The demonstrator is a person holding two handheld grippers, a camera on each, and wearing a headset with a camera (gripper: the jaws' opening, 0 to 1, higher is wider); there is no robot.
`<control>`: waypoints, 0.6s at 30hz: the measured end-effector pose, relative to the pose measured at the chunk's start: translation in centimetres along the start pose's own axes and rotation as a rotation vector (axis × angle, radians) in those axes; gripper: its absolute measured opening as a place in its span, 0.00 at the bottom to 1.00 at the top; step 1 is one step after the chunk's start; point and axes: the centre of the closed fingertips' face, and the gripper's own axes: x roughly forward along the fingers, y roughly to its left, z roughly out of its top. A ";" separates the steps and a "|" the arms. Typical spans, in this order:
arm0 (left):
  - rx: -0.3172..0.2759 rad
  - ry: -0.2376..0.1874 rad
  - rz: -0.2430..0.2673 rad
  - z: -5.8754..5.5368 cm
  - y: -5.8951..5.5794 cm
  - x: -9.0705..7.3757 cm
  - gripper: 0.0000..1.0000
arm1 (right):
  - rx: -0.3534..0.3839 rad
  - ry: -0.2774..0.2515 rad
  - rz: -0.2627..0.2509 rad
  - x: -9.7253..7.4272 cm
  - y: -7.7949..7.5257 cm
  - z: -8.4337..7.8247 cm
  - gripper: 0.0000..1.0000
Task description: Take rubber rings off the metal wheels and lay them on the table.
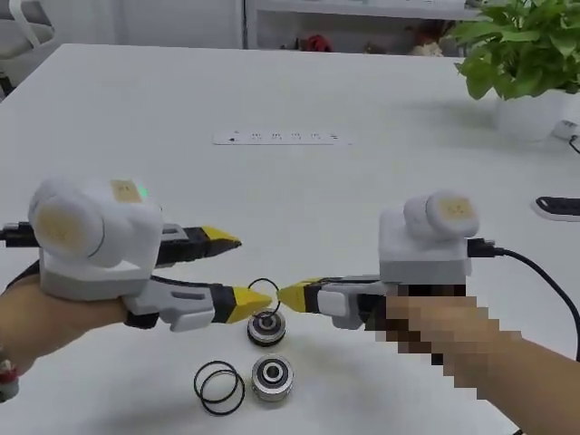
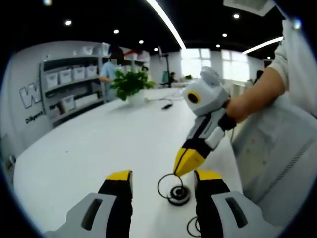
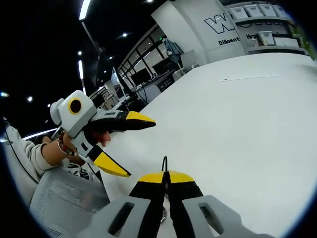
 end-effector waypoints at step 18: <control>0.031 -0.047 -0.051 4.7 -3.8 -4.1 0.75 | -0.002 0.004 0.067 0.5 2.4 0.0 0.00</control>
